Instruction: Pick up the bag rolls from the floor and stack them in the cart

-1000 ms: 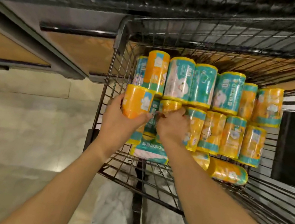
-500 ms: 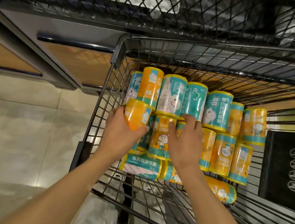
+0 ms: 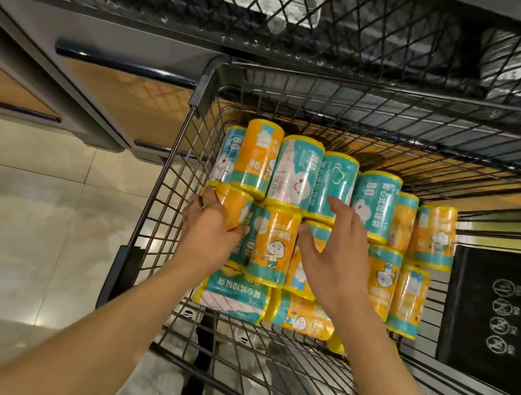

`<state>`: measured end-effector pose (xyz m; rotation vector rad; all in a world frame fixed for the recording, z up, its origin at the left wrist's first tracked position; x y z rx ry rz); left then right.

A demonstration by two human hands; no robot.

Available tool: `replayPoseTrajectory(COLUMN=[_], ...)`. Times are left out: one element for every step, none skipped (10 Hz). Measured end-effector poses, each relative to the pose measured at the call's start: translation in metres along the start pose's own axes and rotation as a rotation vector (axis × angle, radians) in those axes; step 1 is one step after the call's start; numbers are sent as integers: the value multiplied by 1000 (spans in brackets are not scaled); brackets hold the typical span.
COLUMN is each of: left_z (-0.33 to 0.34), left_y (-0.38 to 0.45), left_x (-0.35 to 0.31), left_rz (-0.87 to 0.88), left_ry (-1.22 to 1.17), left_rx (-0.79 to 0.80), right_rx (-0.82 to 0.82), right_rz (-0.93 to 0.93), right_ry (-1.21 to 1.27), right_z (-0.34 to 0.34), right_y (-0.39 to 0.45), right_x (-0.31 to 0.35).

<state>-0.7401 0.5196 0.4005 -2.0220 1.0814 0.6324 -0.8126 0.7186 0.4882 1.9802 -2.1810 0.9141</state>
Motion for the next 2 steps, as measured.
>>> replayPoseTrajectory(left_z=[-15, -54], left_y=[2, -7], left_x=[-15, -51], left_rz=[83, 270], left_ry=[77, 130], left_rx=[6, -10], right_rx=[47, 69], right_rz=[-91, -192], right_ry=[-48, -102], right_z=[-2, -11], right_y=[-3, -6], right_x=[16, 43])
Point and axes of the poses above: each hand's wrist, its own y-axis towards the middle knuckle, its own z-axis out of the palm, x = y × z, the point moved 6 cm from there along y, towards the middle knuckle, and after that the axes turned 15 degrees about z, right-handed, at the moved point
